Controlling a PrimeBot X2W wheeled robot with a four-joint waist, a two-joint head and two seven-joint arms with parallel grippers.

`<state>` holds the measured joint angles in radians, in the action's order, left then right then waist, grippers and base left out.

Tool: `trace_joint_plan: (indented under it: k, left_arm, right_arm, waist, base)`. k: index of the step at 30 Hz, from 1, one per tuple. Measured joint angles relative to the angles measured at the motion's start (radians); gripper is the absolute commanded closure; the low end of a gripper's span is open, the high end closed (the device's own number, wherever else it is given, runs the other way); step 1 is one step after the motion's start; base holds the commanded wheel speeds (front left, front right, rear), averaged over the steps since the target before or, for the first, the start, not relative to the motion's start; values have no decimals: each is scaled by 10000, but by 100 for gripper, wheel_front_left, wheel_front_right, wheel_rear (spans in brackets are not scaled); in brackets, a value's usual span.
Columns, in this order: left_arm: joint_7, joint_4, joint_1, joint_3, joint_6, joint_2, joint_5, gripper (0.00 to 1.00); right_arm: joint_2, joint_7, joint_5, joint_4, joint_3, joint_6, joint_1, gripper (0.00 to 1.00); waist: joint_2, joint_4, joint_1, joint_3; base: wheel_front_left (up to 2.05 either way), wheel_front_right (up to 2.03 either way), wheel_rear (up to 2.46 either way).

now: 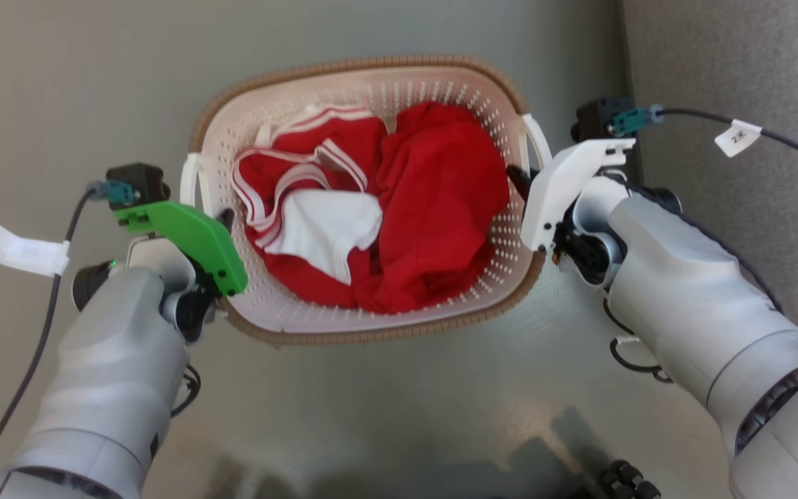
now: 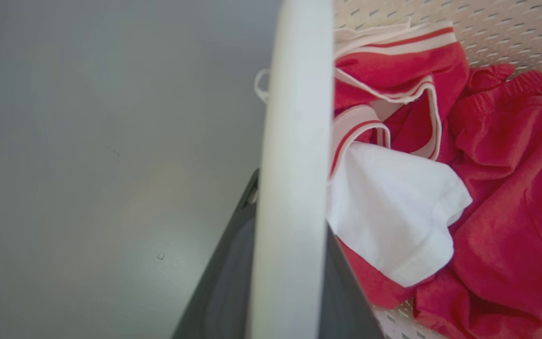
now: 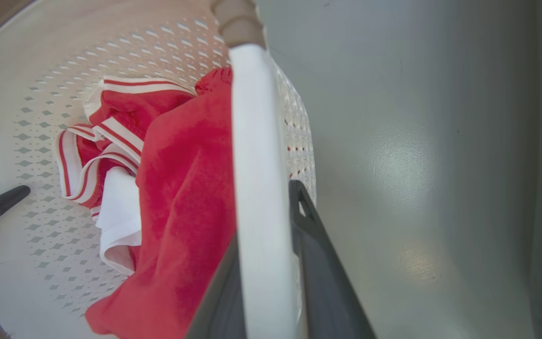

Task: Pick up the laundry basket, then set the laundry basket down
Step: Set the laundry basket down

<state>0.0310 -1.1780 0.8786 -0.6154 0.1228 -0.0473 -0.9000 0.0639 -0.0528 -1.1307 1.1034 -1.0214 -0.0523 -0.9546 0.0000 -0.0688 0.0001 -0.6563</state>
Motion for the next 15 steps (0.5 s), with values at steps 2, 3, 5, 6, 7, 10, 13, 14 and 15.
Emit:
trace_joint_plan:
  k: [2, 3, 5, 6, 7, 10, 13, 14, 15]
  left_arm:
    - [-73, 0, 135, 8, 0, -19, 4, 100]
    - [-113, -2, 214, 8, 0, -27, 17, 100]
    - [-196, 4, 374, 8, 0, -38, 69, 100]
    - [-238, 4, 459, 6, 0, -40, 73, 100]
    - [-247, 8, 524, 6, 0, -42, 73, 100]
    - [-332, 8, 707, 2, 0, -46, 81, 100]
    - [-454, 15, 884, 4, 0, -71, 169, 100]
    - [-489, 13, 939, 0, 0, -84, 188, 100]
    - [-512, 12, 982, -6, 0, -94, 245, 100]
  right_arm:
    - [0, 113, 0, 0, 10, 0, -110, 100]
    - [-2, 171, 0, 0, 12, 0, -171, 100]
    - [0, 278, 0, 0, 29, -2, -291, 100]
    - [6, 311, 0, 8, 31, -2, -360, 100]
    - [6, 364, 0, 13, 35, -2, -420, 100]
    - [15, 466, 0, 13, 44, -4, -556, 100]
    - [17, 623, -2, 12, 71, -35, -676, 100]
    - [17, 667, -2, 12, 88, -40, -701, 100]
    - [17, 702, -2, 12, 90, -46, -725, 100]
  waist:
    - [0, -5, 0, -182]
    - [0, -7, 0, -273]
    - [0, -11, 0, -455]
    - [0, -11, 0, -547]
    - [0, -11, 0, -641]
    - [0, -7, 0, -913]
    - [0, 1, 0, -1176]
    - [0, 3, 0, -1259]
    - [0, 6, 0, -1341]
  base:
    - [0, 0, 0]
    - [0, 0, 0]
    - [0, 0, 0]
    - [0, 0, 0]
    - [0, 0, 0]
    - [0, 0, 0]
    - [0, 0, 0]
    - [0, 0, 0]
    - [0, 0, 0]
